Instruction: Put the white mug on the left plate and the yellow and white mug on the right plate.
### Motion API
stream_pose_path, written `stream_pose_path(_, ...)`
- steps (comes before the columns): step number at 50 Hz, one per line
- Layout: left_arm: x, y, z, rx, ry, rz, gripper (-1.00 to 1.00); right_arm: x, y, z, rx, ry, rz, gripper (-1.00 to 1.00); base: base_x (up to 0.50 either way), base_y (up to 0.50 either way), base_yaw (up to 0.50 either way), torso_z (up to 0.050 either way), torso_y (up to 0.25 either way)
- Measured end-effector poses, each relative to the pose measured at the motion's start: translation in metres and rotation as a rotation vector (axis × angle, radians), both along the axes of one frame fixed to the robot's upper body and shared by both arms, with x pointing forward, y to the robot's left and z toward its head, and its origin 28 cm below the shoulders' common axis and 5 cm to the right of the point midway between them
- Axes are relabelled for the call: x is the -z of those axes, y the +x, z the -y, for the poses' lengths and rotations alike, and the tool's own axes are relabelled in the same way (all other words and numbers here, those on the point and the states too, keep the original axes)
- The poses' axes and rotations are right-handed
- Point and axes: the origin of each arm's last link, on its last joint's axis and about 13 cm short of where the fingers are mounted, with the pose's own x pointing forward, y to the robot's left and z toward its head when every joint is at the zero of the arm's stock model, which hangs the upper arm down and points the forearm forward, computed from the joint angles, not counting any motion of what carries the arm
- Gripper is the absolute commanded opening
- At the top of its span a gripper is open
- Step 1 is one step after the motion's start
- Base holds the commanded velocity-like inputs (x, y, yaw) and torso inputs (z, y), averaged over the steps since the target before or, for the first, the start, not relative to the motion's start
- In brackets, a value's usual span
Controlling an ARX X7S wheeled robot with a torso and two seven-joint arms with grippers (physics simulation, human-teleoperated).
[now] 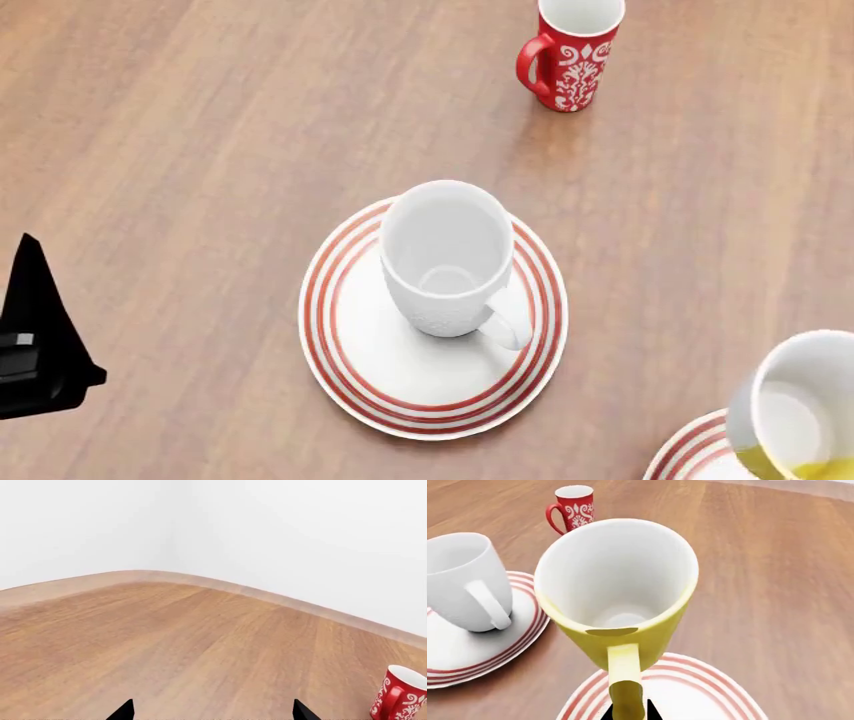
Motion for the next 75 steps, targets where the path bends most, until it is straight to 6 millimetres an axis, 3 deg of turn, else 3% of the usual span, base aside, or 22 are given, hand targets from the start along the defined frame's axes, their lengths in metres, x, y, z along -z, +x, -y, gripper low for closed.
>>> stream_pose_path(25, 0.0, 0.0, 0.0, 0.0, 0.0, 0.0, 1.0, 0.001, -0.031, -0.001, 0.002, -0.029, -0.067, -1.0, 0.0, 0.0, 0.0, 0.0, 0.0)
stream_pose_path(45, 0.001, 0.001, 0.001, 0.003, 0.0, 0.003, 1.0, 0.019, -0.05, 0.004, 0.034, -0.002, -0.096, -1.0, 0.0, 0.0, 0.0, 0.0, 0.001)
stream_pose_path(75, 0.0, 0.0, -0.001, 0.0, -0.001, 0.009, 1.0, 0.059, -0.043, 0.016, 0.042, 0.067, -0.144, -1.0, 0.0, 0.0, 0.0, 0.0, 0.0)
